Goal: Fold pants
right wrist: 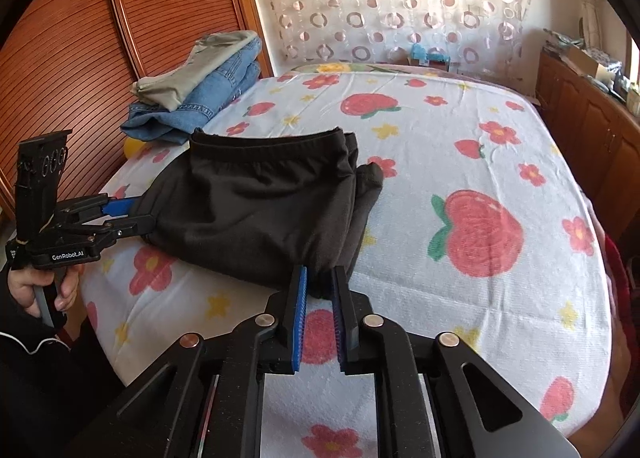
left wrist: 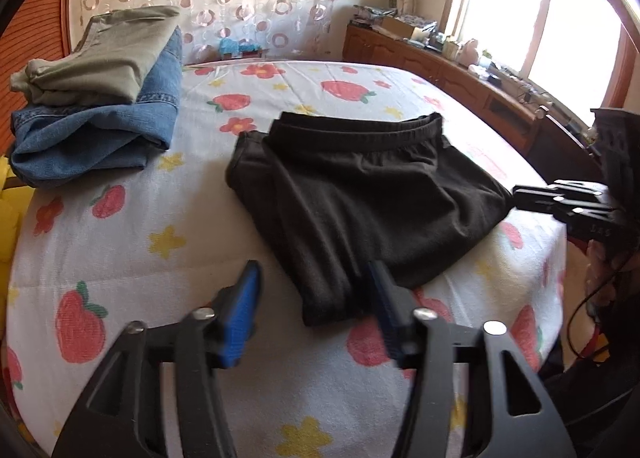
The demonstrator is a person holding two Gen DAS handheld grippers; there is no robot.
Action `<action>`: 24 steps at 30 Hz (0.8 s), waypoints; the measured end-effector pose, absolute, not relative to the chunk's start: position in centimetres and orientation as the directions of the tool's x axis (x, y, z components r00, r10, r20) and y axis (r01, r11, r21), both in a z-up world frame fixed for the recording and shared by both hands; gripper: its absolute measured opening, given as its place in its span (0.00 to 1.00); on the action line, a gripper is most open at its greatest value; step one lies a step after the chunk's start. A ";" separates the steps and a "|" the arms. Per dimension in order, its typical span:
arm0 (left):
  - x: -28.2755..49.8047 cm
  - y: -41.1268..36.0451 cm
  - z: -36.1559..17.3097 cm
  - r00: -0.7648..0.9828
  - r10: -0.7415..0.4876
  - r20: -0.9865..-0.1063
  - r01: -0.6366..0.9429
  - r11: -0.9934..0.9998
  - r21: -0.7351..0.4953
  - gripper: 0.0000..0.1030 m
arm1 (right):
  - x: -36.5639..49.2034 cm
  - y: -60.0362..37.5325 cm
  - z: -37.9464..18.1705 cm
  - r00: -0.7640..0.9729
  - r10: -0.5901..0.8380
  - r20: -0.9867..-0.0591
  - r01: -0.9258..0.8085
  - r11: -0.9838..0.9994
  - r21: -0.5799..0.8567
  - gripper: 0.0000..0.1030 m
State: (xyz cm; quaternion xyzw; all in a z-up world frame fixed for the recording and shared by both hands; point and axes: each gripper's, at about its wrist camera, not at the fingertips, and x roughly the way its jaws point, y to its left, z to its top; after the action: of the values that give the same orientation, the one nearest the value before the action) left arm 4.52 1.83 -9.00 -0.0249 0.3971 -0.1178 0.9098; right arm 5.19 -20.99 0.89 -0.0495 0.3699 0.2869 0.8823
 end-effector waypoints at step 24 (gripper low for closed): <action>11.5 3.7 -7.3 0.663 -0.199 -0.722 0.126 0.980 -0.154 0.72 | 14.5 -16.6 1.7 0.564 0.466 -0.681 -0.565 0.820 0.093 0.30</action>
State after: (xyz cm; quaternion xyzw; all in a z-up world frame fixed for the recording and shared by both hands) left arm 11.50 3.67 -7.34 -0.0452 0.4007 -0.0892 0.9107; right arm 14.46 -16.59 1.72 -0.0680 0.3639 0.2926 0.8817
